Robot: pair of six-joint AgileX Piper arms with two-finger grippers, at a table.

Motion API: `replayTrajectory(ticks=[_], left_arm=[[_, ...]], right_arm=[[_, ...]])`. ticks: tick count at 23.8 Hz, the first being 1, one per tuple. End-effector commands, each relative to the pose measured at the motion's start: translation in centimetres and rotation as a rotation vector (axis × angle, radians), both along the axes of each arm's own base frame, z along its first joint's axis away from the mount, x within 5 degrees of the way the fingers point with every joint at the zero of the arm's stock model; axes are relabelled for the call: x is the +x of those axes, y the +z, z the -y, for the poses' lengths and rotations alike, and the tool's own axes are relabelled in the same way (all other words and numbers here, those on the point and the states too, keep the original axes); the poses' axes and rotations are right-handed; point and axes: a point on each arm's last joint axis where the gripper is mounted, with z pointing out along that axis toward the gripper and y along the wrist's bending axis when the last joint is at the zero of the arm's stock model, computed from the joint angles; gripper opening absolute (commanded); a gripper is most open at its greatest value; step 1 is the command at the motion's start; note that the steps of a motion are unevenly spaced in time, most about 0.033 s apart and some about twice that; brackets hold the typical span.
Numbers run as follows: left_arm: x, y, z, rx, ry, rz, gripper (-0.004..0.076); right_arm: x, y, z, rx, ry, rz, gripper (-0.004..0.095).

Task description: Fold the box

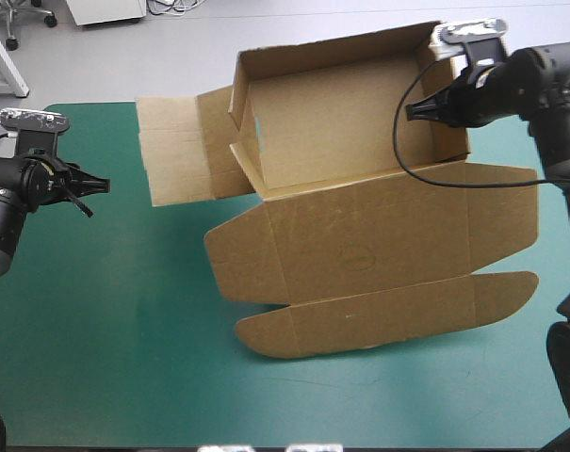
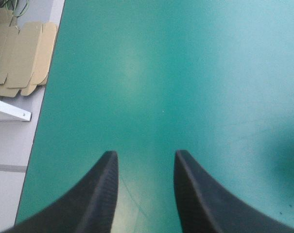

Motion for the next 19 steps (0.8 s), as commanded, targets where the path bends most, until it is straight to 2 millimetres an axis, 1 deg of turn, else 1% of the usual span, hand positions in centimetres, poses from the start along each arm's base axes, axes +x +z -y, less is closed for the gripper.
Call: replayTrajectory(ticks=[1,2,3,4,5,7,9,11,12,13,14,17,19], left_arm=[[0.0,2.8,0.3,-0.026,-0.012,0.208,0.0249],[0.1,3.0,0.4,-0.038,-0.015,0.233,0.0231],[0.5,3.2,0.6,-0.064,-0.028,0.278,0.0178],[0.7,3.2,0.7,-0.076,-0.033,0.296,0.0149],[1.4,3.0,0.9,-0.111,-0.04,0.318,0.0071],[2.2,2.4,1.1,-0.14,-0.043,0.325,-0.0011],[2.9,1.8,1.3,-0.161,-0.053,0.32,0.0005],[4.1,0.7,1.6,-0.204,-0.074,0.301,0.0012],[5.1,-0.3,2.2,-0.257,-0.112,0.288,0.0012],[5.7,-1.0,2.6,-0.294,-0.141,0.282,0.0012],[6.7,-2.0,3.4,-0.364,-0.208,0.273,0.0012],[8.1,-3.2,4.9,-0.502,-0.322,0.286,0.0011],[8.6,-3.5,5.7,-0.577,-0.398,0.305,0.0011]], right_arm=[[-4.8,5.2,3.0,0.094,-0.03,0.155,-0.002],[-5.3,5.6,3.5,0.108,-0.034,0.17,-0.002],[-6.3,6.5,4.4,0.135,-0.038,0.199,-0.002],[-6.7,6.8,4.8,0.141,-0.037,0.211,-0.002],[-7.6,7.4,5.2,0.159,-0.033,0.236,-0.002],[-8.5,8.0,5.7,0.162,-0.038,0.262,-0.002],[-9.2,8.4,5.9,0.167,-0.038,0.281,-0.002],[-10.0,8.9,6.0,0.165,-0.042,0.301,-0.002],[-10.4,9.1,5.9,0.173,-0.036,0.309,-0.002],[-10.5,9.2,5.8,0.183,-0.028,0.311,-0.002],[-10.7,9.2,5.4,0.211,0.007,0.308,-0.002],[-10.6,8.9,5.2,0.228,0.024,0.296,-0.002],[-10.6,8.7,5.1,0.233,0.025,0.285,-0.0019]])
